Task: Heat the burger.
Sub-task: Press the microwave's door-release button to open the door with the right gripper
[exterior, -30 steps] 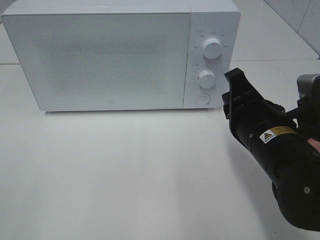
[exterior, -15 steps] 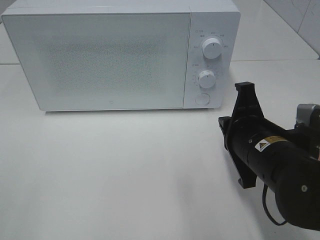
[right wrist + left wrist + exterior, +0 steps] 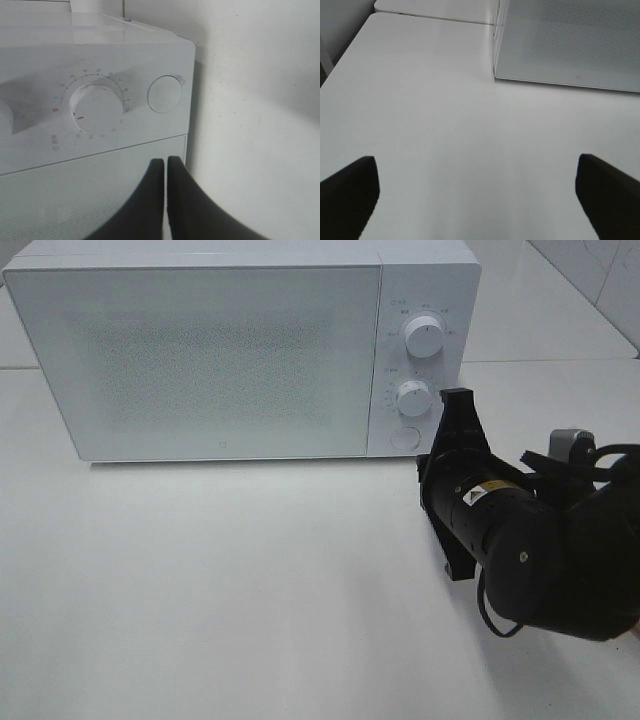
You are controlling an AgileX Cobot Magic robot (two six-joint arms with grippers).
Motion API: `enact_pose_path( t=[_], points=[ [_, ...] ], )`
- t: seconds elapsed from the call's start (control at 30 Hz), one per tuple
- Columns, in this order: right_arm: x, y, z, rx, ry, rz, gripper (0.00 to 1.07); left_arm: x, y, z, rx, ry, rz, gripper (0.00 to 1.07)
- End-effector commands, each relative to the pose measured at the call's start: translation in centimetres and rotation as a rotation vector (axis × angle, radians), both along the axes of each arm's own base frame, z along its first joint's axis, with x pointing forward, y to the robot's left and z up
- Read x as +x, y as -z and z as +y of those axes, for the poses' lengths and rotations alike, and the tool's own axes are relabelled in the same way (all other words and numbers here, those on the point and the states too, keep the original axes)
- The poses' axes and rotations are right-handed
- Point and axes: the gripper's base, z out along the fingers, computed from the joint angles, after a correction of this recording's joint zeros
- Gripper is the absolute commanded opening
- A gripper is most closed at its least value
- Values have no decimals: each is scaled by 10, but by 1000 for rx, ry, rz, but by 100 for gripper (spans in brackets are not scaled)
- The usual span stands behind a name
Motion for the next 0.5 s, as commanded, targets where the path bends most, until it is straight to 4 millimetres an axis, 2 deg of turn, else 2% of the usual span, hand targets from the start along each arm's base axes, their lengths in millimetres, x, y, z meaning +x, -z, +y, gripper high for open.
enact_pose_path(
  t=[0.03,0.2,0.5],
  points=[
    [9,0,2,-2,-19,-1,0,-2,0,-1,-7,0,-22,100],
    [31,9,1,-3,1,28,0,-2,0,-1,-7,0,-22,100],
    [51,19,2,5,20,70,0,-2,0,-1,-7,0,-22,100]
  ],
)
